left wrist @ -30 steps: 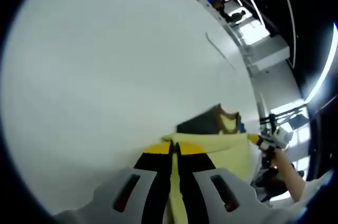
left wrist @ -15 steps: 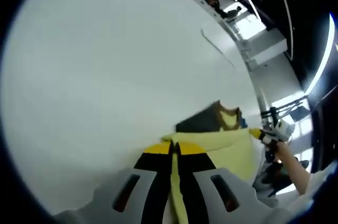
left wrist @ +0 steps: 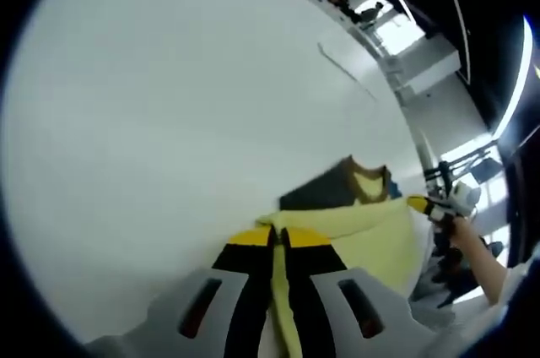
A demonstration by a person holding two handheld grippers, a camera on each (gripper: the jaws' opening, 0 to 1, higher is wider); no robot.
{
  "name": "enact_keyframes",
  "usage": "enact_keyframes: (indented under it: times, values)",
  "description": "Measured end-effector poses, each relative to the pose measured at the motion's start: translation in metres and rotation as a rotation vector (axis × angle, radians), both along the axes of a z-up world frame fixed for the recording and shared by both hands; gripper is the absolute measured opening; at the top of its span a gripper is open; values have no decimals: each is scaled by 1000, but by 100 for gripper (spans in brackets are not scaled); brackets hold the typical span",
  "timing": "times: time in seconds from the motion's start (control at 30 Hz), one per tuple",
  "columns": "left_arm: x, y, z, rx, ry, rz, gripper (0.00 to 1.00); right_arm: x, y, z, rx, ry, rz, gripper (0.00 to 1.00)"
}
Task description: Fold the garment on the visible template until the final outline fits inside the template.
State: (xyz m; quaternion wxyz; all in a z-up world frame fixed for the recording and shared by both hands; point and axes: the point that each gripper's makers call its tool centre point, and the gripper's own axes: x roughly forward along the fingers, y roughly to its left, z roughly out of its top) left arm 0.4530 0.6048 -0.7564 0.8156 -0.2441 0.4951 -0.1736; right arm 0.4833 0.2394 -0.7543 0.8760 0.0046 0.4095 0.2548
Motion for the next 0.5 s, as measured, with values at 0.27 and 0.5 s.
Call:
enact_keyframes:
  times: [0.27, 0.5]
  values:
    - [-2, 9, 7, 33, -19, 6, 11, -6, -9, 8, -13, -12, -7, 11]
    - [-8, 11, 12, 44, -31, 2, 15, -12, -7, 11, -10, -11, 0, 17]
